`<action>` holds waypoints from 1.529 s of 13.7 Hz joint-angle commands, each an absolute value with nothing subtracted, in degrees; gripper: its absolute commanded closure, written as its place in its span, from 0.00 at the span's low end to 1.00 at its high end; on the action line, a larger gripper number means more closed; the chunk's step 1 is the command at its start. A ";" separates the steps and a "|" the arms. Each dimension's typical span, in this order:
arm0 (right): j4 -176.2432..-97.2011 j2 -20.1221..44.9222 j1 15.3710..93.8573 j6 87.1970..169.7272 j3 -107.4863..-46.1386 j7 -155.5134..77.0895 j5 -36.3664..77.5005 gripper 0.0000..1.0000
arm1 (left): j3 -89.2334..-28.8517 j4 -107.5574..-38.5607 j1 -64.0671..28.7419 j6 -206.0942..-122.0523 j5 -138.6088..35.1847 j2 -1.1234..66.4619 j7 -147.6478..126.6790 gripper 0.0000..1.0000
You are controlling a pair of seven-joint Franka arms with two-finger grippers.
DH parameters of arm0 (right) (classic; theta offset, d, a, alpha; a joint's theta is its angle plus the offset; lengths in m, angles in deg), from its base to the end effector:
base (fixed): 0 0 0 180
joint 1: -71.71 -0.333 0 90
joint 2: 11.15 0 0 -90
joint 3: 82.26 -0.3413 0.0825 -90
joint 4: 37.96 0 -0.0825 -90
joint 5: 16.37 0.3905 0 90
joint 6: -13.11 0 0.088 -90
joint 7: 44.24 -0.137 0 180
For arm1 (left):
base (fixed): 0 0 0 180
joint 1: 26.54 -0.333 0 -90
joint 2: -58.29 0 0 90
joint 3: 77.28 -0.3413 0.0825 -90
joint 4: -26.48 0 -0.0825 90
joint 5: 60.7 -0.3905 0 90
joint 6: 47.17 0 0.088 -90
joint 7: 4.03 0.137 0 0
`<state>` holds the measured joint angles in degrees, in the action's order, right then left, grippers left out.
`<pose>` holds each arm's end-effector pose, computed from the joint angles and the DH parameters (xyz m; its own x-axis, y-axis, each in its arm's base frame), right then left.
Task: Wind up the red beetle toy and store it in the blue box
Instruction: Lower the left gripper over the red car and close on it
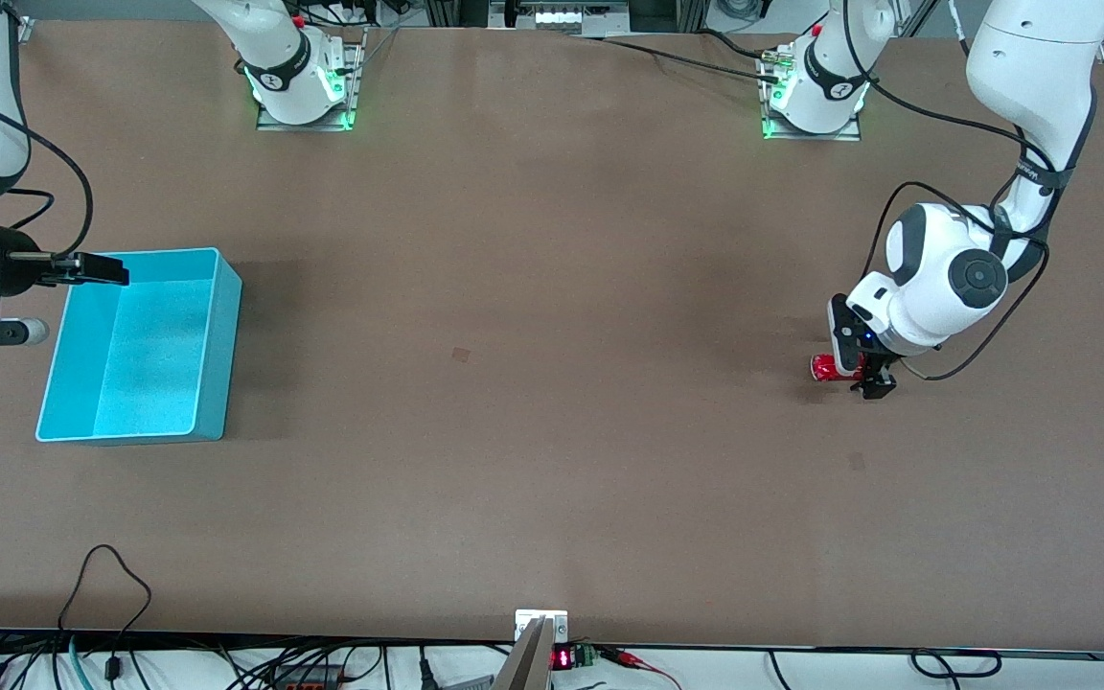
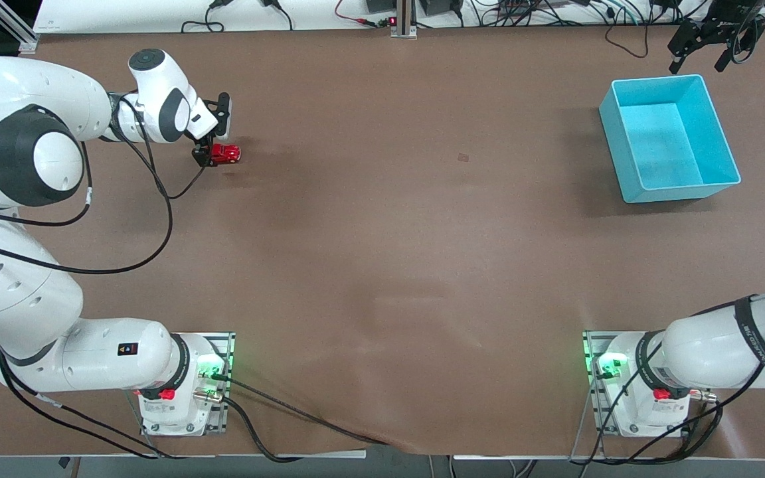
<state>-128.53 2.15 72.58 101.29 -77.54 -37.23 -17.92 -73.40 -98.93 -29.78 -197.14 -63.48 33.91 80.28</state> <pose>0.6024 -0.0587 0.4775 0.9617 0.0245 -0.2731 0.0289 -0.9995 0.0119 0.5723 -0.0077 0.1777 0.0522 -0.9986 0.0039 -0.9986 -0.0522 -0.0043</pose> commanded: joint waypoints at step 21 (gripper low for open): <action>-127.88 1.59 72.07 97.13 -78.22 -37.83 -17.33 0.00 | -73.76 -98.77 -30.49 -197.73 -64.57 32.81 82.09 0.64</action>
<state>-128.50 2.09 72.31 98.25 -77.84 -37.31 -17.81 -73.65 -99.02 -30.31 -197.97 -63.48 33.25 80.37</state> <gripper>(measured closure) 0.000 0.551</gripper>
